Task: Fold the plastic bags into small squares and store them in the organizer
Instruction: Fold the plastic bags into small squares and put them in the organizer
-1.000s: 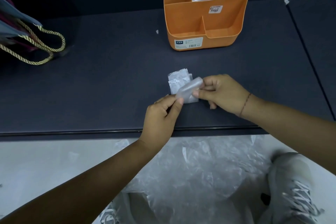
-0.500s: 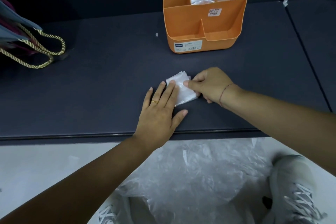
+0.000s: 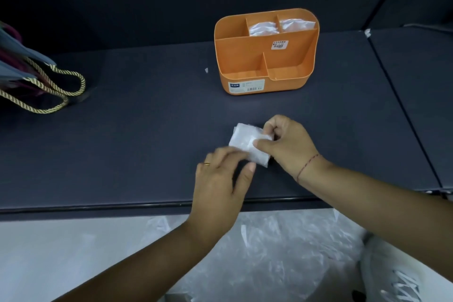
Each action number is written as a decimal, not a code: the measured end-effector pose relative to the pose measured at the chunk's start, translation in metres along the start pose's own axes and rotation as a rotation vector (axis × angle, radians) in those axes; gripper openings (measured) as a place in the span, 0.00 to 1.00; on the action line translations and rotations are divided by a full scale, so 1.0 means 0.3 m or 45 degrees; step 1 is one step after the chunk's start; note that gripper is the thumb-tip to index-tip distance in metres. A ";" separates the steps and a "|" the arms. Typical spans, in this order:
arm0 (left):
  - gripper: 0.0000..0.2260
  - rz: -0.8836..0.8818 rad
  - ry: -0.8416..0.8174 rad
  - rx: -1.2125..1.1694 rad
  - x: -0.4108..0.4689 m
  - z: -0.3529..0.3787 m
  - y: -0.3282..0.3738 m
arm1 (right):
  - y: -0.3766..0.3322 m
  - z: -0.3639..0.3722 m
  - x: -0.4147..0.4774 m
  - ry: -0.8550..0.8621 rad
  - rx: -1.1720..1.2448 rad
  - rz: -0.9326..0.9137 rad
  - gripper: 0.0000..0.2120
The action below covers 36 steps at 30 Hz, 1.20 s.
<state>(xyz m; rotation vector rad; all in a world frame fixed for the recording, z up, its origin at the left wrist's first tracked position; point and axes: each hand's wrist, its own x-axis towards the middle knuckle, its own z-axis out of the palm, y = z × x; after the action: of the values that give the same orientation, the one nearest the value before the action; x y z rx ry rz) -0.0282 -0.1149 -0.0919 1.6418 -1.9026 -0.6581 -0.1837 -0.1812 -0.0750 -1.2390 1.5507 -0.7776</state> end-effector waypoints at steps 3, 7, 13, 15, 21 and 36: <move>0.29 -0.231 0.068 -0.353 0.056 -0.057 0.009 | -0.026 -0.045 -0.035 -0.205 0.043 -0.081 0.15; 0.40 -0.565 -0.376 -0.905 0.112 -0.112 0.045 | -0.064 -0.079 -0.080 -0.475 0.126 -0.228 0.22; 0.16 -0.836 -0.253 -1.293 0.100 -0.103 0.081 | -0.089 -0.107 -0.095 -0.394 0.156 -0.164 0.11; 0.11 -0.841 -0.127 -1.269 0.107 -0.106 0.080 | -0.088 -0.123 -0.083 -0.271 0.244 -0.096 0.06; 0.07 -0.726 -0.013 -1.186 0.133 -0.121 0.128 | -0.092 -0.154 -0.086 -0.549 0.473 0.104 0.19; 0.27 0.420 -0.009 0.497 0.448 0.016 -0.001 | -0.130 -0.249 -0.012 -0.053 0.550 0.027 0.09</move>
<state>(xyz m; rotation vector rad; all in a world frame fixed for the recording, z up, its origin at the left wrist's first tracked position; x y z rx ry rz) -0.0466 -0.2480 -0.0848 1.4836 -2.3455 -0.1652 -0.2408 -0.1951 -0.0145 -0.9118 1.2734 -1.0039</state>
